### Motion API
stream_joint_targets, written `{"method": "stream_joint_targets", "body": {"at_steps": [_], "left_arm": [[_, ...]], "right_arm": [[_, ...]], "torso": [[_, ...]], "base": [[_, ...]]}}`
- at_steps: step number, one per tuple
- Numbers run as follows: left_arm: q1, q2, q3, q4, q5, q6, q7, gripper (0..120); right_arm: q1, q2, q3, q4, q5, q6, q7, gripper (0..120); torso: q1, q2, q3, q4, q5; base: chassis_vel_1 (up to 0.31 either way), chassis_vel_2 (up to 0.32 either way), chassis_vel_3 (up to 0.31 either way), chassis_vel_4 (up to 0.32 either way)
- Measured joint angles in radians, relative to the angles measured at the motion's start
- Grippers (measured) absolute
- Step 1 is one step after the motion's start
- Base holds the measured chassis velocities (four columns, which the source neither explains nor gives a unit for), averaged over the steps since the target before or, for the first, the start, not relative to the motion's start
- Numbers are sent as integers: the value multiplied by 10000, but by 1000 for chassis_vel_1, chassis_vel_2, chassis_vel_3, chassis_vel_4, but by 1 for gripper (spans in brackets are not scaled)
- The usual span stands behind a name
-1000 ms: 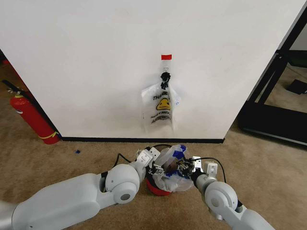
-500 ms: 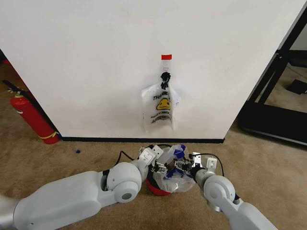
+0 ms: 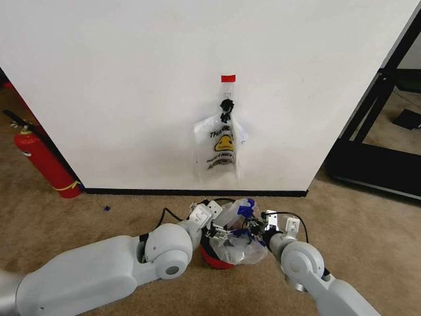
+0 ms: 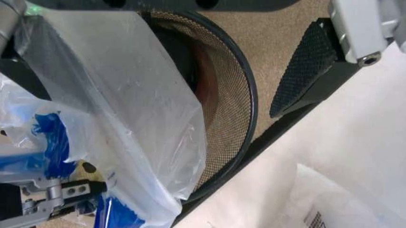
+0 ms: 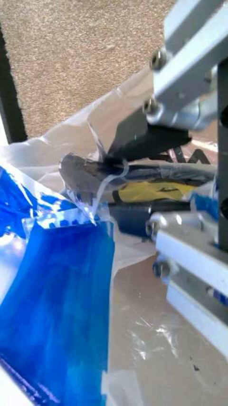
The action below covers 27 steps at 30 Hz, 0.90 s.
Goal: Pick up the garbage bag from the wall and place it over the trash bin.
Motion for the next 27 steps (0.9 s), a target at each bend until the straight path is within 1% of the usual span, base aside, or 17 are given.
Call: {"method": "stream_joint_targets", "body": {"at_steps": [1,3,4,7,9,12,14,18,20,22,23,24,25,27], "left_arm": [[0,0,0,0,0,0,0,100],[-125,-21,0,-78,-1,0,21,100],[-405,-64,-4,-191,-45,0,85,100],[-992,-165,38,-311,-262,0,224,100],[-1206,-199,102,-352,-359,0,261,100],[-2047,-297,454,-626,-814,0,347,100],[-2165,-298,577,-718,-911,0,393,100],[-1884,-283,578,-721,-929,0,423,100],[-1450,-260,458,-489,-650,0,513,100],[-1243,-257,403,-326,-426,0,605,100],[-1040,-272,345,-107,-122,0,725,100],[-1040,-272,345,-107,-122,0,725,100],[-730,-329,260,379,493,-68,947,100],[-477,-453,146,827,915,-212,1132,100]], "right_arm": [[0,0,0,0,0,0,0,21],[-9,-5,0,10,-3,10,0,15],[-30,-6,0,23,-20,15,-3,7],[-86,11,0,24,-94,19,-32,0],[-106,22,0,25,-117,22,-38,0],[-163,66,4,26,-203,32,-51,0],[-172,89,19,24,-221,44,-52,0],[-192,103,63,47,-224,49,-45,0],[-218,73,74,116,-209,48,-32,0],[-228,55,74,150,-195,48,-21,0],[-235,43,74,185,-180,47,3,0],[-235,43,74,185,-180,47,3,0],[-237,36,70,234,-159,43,54,0],[-234,26,49,270,-137,36,123,0]], "torso": [[0,0,0,0,0],[0,0,0,0,-1],[0,0,0,0,2],[0,0,0,-1,2],[0,0,0,-2,2],[0,0,0,-4,4],[0,0,-1,-4,5],[0,0,0,0,4],[0,0,0,0,3],[0,0,0,1,4],[0,0,0,2,1],[0,0,0,2,1],[0,0,0,2,2],[0,0,0,1,0]], "base": [[0,0,0,0],[0,0,0,0],[0,0,0,0],[0,0,0,0],[0,0,0,0],[0,0,0,0],[0,0,0,0],[0,0,0,0],[0,0,0,0],[0,0,0,0],[0,0,0,0],[0,0,0,0],[0,0,0,0],[0,0,0,0]]}}
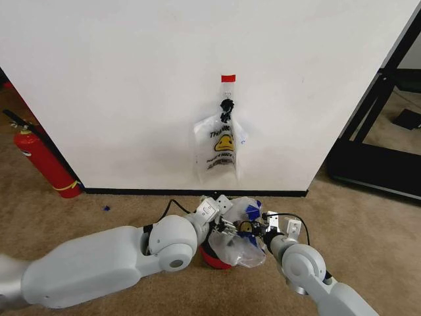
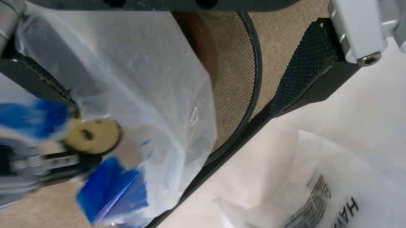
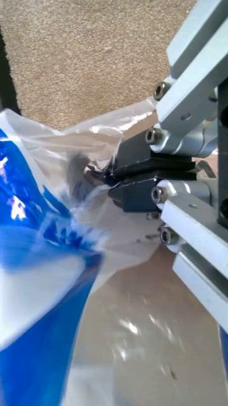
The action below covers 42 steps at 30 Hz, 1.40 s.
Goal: Pick up the garbage bag from the wall and place it over the trash bin.
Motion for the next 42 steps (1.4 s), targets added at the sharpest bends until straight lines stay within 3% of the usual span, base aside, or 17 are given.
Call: {"method": "stream_joint_targets", "body": {"at_steps": [5,11,14,18,26,42], "left_arm": [[218,-110,-215,135,-267,-228,392,100],[236,60,-545,-158,-1341,-936,1809,100],[213,176,-896,-175,-1917,-1647,2669,100],[319,148,-1207,-79,-2435,-2514,2935,100],[631,-155,-2009,335,-4505,-3259,2086,100],[749,200,-3022,-259,-6149,-3224,1057,100]], "right_arm": [[36,-5,-34,8,9,-18,76,0],[89,1,-45,-58,6,-25,90,0],[83,14,-44,-81,-8,-24,83,0],[49,11,-44,-81,-24,-24,71,0],[12,-40,-35,-94,-42,-24,54,0],[64,12,-125,-301,-280,-110,76,0]], "torso": [[0,0,0,-1,1],[0,0,0,-1,2],[0,0,0,-2,1],[0,0,-1,-2,1],[0,0,0,-3,1],[-1,1,-2,-3,-1]], "base": [[0,0,0,0],[0,0,0,0],[0,0,0,0],[0,0,0,0],[0,0,0,0],[0,0,0,0]]}}
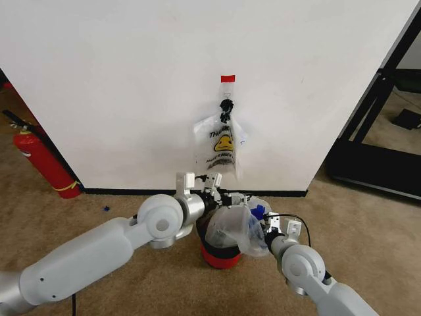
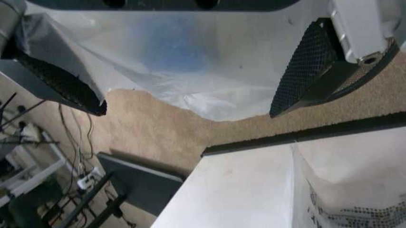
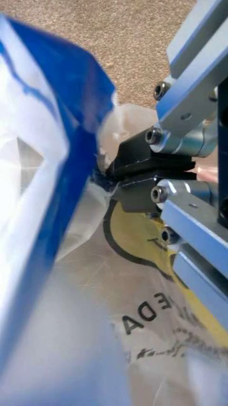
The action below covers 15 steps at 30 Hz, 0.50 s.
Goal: Pick up the garbage bag from the wall and place it over the trash bin.
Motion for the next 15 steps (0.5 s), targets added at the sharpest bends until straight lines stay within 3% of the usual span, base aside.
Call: {"method": "stream_joint_targets", "body": {"at_steps": [15], "left_arm": [[188,-158,-561,-12,-286,-618,-1361,100]], "right_arm": [[-184,1,66,33,-234,-38,28,0]], "torso": [[0,0,1,1,0]], "base": [[0,0,0,0]]}}
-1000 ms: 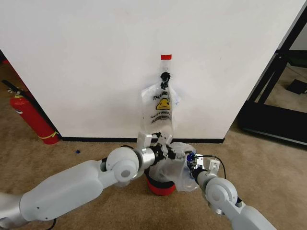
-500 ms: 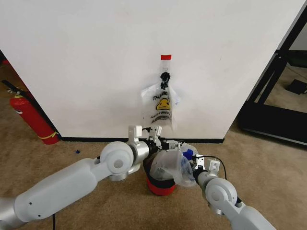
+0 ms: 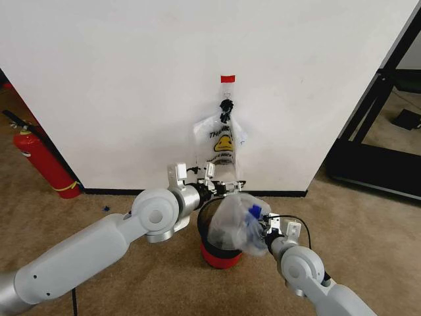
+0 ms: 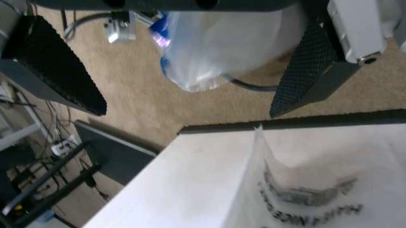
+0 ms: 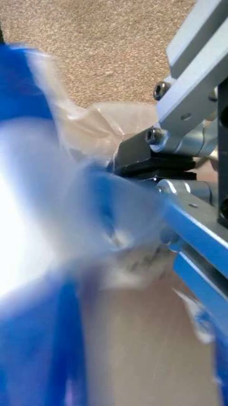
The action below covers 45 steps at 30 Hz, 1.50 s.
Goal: Pick up the garbage bag from the wall and place it over the trash bin.
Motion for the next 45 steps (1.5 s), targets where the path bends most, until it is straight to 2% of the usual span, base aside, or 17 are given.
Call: {"method": "stream_joint_targets", "body": {"at_steps": [8,11,12,13,14,15,17,21,22,24,26,32,40,45], "left_arm": [[227,238,78,-341,959,139,481,100],[292,384,394,-639,2007,421,1243,100],[291,534,798,-788,3074,542,1873,100],[221,668,1322,-823,4624,596,2468,100],[172,705,1559,-806,5339,594,2701,100],[172,705,1559,-806,5339,594,2701,100],[-124,692,2569,-419,8309,594,3475,100],[-814,418,3726,522,12230,499,4249,100],[-814,418,3726,522,12230,499,4249,100],[-1188,418,4225,790,13795,375,4708,100],[-1349,485,4516,871,14666,244,5042,100],[-1424,550,4935,1145,16402,-289,5822,100],[-1592,188,5296,1699,17097,-594,5915,97],[-1672,113,5423,2129,17656,-924,5921,89]], "right_arm": [[5,4,-26,195,65,-19,81,0],[32,5,-48,222,100,-27,114,0],[46,0,-58,227,112,-28,121,0],[52,-7,-58,232,129,-28,123,0],[52,-7,-58,238,134,-28,124,0],[52,-7,-58,238,134,-28,124,0],[24,-10,-40,268,148,-28,125,0],[-60,-20,34,308,162,-24,124,0],[-60,-20,34,308,162,-24,124,0],[-75,-44,77,311,182,-22,120,0],[-71,-46,103,299,207,-20,118,0],[-9,-40,107,221,240,-8,111,0],[124,6,-2,137,257,4,103,0],[142,11,-21,145,294,5,108,0]], "torso": [[1,-2,2,3,3],[1,-3,2,1,5],[1,-3,2,1,6],[1,-3,2,3,5],[1,-3,2,3,4],[1,-3,2,3,4],[1,-3,2,3,5],[1,-3,2,0,3],[1,-3,2,0,3],[1,-3,2,0,6],[1,-3,1,0,6],[1,-3,0,1,6],[1,-3,0,-1,3],[1,-3,0,0,3]], "base": [[0,0,0,0],[0,0,0,0],[0,0,0,0],[0,0,0,0],[0,0,0,0],[0,0,0,0],[0,0,0,0],[0,0,0,0],[0,0,0,0],[0,0,0,0],[0,0,0,0],[0,0,0,0],[0,0,0,0],[0,0,0,0]]}}
